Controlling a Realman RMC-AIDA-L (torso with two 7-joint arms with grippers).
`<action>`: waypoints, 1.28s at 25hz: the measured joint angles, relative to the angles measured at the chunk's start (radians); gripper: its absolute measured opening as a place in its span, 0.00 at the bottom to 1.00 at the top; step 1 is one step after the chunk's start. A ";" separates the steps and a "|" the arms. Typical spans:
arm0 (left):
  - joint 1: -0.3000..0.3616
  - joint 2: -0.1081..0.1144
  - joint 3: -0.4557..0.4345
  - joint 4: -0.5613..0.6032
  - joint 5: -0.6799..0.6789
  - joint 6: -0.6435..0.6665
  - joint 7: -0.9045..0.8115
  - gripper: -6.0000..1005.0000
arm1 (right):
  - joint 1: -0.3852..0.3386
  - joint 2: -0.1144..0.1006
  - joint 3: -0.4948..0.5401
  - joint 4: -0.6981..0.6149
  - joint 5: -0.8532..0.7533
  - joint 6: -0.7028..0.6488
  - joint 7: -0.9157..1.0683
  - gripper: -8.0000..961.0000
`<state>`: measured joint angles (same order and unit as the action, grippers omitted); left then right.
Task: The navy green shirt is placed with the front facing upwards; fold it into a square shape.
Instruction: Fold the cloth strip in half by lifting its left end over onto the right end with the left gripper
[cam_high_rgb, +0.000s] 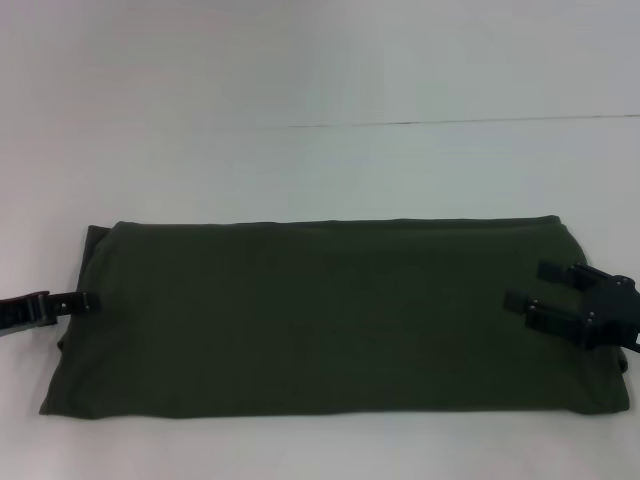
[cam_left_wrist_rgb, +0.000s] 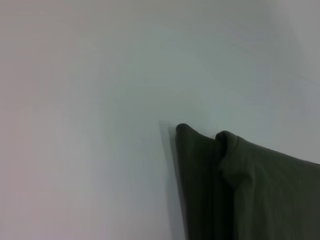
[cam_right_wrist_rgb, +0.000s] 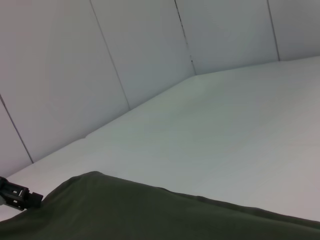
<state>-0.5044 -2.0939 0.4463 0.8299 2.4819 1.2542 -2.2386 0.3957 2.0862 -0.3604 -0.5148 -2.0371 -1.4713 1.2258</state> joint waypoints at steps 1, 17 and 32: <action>0.000 0.000 0.000 0.000 0.000 -0.001 0.000 0.79 | 0.000 0.000 0.000 0.000 0.000 0.000 0.000 0.89; -0.017 -0.005 0.060 -0.015 -0.006 0.027 0.001 0.78 | 0.003 0.000 0.000 0.001 0.000 0.000 0.002 0.89; -0.032 -0.007 0.074 -0.035 -0.002 0.049 -0.008 0.75 | 0.000 0.000 0.000 0.001 0.000 0.000 0.003 0.89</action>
<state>-0.5366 -2.1008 0.5206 0.7953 2.4797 1.3034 -2.2468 0.3957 2.0862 -0.3604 -0.5135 -2.0371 -1.4710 1.2287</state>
